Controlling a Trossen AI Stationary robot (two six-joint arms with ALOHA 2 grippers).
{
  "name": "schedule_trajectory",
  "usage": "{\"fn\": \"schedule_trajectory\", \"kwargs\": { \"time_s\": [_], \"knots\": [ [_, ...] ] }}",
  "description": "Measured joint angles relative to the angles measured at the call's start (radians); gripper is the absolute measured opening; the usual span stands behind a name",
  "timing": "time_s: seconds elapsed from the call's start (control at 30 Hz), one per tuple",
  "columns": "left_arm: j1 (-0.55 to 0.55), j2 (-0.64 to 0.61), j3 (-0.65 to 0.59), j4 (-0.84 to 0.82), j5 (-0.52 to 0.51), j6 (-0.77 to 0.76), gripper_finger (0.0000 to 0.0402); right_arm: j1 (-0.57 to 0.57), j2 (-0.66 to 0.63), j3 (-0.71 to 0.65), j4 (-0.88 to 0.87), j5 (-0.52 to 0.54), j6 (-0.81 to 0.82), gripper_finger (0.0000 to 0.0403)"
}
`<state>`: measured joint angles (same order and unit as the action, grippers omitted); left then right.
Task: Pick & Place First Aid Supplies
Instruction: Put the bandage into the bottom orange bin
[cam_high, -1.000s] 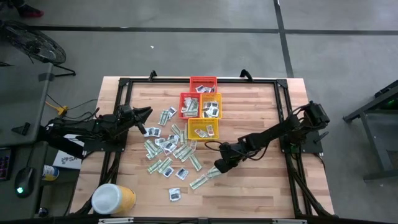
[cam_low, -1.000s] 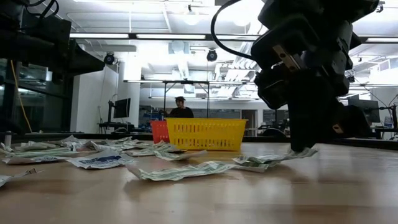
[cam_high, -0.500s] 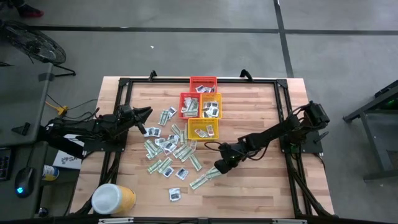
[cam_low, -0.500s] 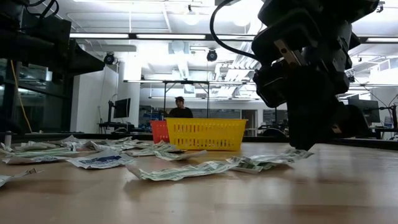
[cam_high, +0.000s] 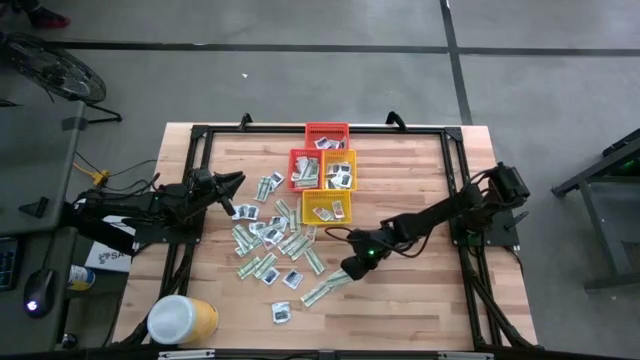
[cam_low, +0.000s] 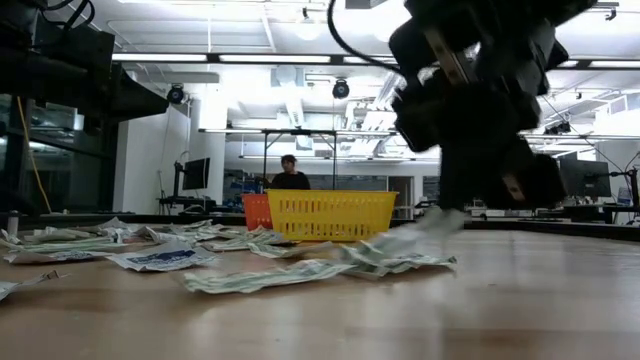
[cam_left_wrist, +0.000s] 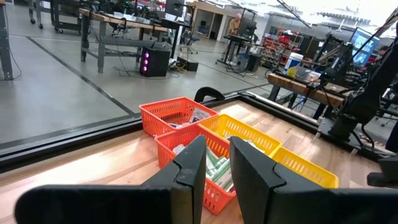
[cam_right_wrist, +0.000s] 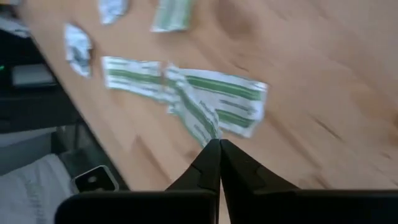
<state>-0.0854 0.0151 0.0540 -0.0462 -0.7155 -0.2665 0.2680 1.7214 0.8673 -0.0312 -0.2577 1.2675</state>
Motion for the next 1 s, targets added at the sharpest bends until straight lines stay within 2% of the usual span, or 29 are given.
{"fn": "schedule_trajectory", "kwargs": {
  "time_s": [0.17,0.37,0.7,1.0],
  "knots": [
    [0.000,0.000,0.000,0.000,0.000,0.000,0.0073,-0.001,-0.007,0.081,-0.007,-0.001,-0.073,0.0001],
    [0.000,0.000,0.000,0.000,0.000,0.000,0.0073,-0.021,-0.023,0.182,-0.101,0.064,-0.160,0.0000],
    [0.000,0.000,0.000,0.000,-0.001,0.000,0.0073,-0.089,-0.025,0.335,-0.184,0.285,-0.330,0.0000],
    [0.000,0.000,0.000,0.000,0.000,0.000,0.0073,-0.201,-0.026,0.359,-0.192,0.525,-0.415,0.0000]
  ]
}}
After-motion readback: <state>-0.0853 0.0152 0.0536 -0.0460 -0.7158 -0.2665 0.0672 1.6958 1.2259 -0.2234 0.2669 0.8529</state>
